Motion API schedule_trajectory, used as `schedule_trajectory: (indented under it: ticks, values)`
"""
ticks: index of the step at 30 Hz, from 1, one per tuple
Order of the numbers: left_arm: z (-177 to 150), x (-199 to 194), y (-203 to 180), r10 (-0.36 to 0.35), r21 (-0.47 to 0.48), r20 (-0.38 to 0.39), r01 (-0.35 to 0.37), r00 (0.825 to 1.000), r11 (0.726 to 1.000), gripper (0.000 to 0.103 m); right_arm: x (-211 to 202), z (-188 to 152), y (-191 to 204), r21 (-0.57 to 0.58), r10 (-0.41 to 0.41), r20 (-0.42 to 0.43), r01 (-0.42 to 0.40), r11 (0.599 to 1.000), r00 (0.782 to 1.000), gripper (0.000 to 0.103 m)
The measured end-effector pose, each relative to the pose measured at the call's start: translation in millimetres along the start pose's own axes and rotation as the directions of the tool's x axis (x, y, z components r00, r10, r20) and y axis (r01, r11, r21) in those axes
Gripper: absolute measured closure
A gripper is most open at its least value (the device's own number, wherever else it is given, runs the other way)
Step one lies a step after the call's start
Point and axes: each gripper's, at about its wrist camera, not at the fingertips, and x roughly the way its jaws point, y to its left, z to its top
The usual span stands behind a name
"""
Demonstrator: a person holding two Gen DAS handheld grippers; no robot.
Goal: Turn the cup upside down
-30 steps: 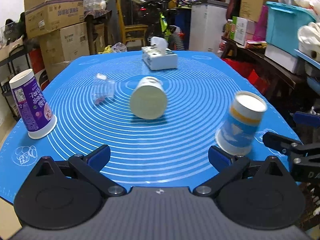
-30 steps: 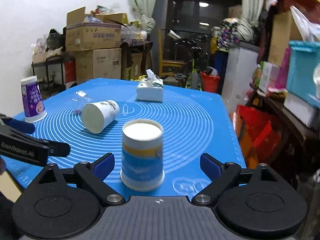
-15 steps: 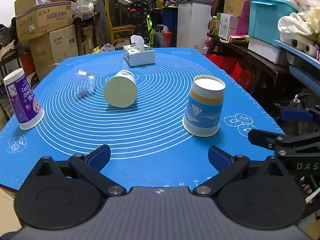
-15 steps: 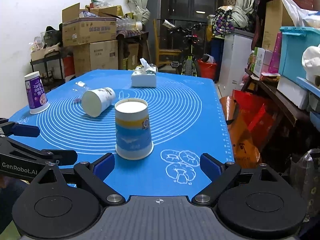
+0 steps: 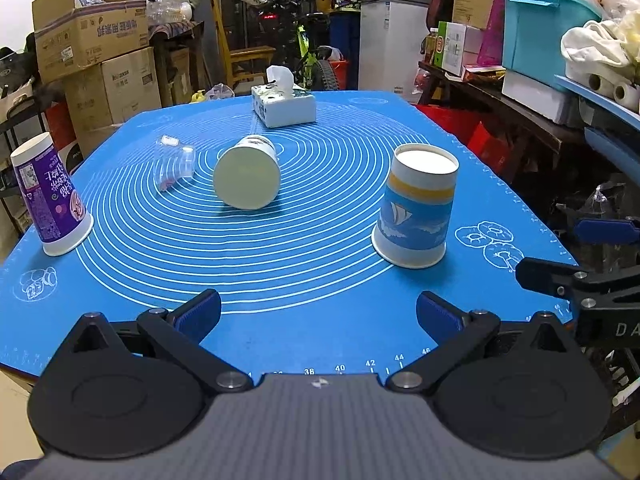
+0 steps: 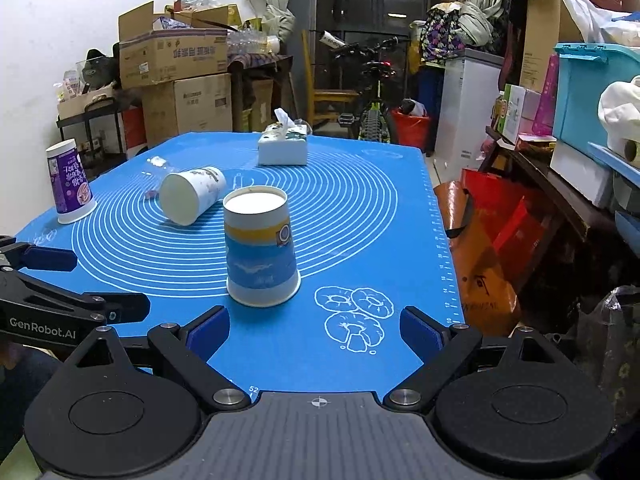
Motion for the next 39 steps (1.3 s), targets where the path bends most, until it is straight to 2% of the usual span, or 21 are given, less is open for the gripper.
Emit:
schedule_trajectory:
  ticks: [39]
  values:
    - [0.2,2.2,-2.1,0.005,0.01,-0.009,-0.005,1.0,1.0,0.001,2.3,-3.3,-5.0,0.02,-0.003,-0.026,0.003,1.0,1.0,0.01]
